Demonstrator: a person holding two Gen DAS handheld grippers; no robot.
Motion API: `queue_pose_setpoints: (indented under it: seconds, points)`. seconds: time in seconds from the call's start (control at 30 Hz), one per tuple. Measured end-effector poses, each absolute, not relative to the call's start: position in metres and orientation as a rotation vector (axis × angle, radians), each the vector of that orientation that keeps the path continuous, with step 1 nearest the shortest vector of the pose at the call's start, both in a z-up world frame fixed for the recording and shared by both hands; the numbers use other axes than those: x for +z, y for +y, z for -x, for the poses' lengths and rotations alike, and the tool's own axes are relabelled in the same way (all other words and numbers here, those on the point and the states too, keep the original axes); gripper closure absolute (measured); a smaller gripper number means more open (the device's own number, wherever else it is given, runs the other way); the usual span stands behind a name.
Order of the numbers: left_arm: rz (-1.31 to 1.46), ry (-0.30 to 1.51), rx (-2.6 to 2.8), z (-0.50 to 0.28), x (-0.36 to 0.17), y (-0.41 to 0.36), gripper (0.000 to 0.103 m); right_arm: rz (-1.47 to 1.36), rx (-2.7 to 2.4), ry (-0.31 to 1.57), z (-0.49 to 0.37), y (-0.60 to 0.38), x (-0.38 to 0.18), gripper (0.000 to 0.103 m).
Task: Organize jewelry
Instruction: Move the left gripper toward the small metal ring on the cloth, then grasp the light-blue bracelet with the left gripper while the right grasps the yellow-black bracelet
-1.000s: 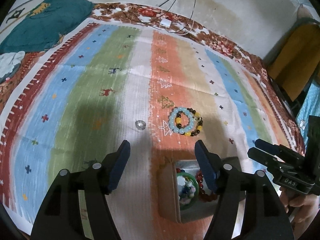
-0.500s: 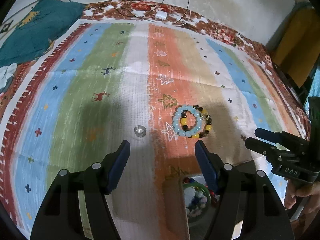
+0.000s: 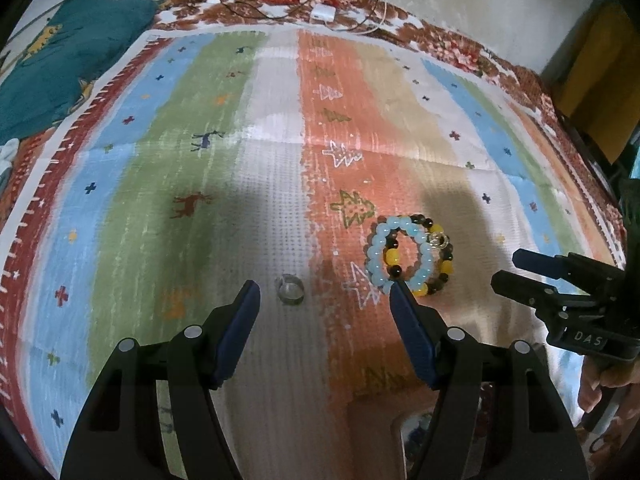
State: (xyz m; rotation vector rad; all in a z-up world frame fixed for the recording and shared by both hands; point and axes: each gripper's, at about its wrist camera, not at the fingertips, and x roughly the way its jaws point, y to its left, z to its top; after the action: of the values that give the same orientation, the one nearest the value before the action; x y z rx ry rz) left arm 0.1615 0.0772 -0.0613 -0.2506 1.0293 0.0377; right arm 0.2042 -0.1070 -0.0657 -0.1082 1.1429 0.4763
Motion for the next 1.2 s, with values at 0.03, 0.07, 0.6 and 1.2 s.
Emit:
queue_pose_setpoints:
  seconds: [0.03,0.07,0.6,1.2]
  points:
    - [0.247,1.033,0.035,-0.164,-0.063,0.077,0.036,0.117,0.474,1.144,-0.206,-0.105,-0.067,0.045]
    - [0.24,1.037,0.03,-0.165,-0.065,0.076,0.036,0.126,0.473,1.145,-0.208,-0.104,-0.069,0.045]
    - [0.153,1.084,-0.009,-0.194,-0.086,0.064,0.036,0.138,0.465,1.192,-0.231,-0.092,-0.089,0.045]
    - [0.078,1.111,-0.056,-0.215,-0.103,0.054,0.035,0.173,0.462,1.192,-0.241,-0.083,-0.107,0.045]
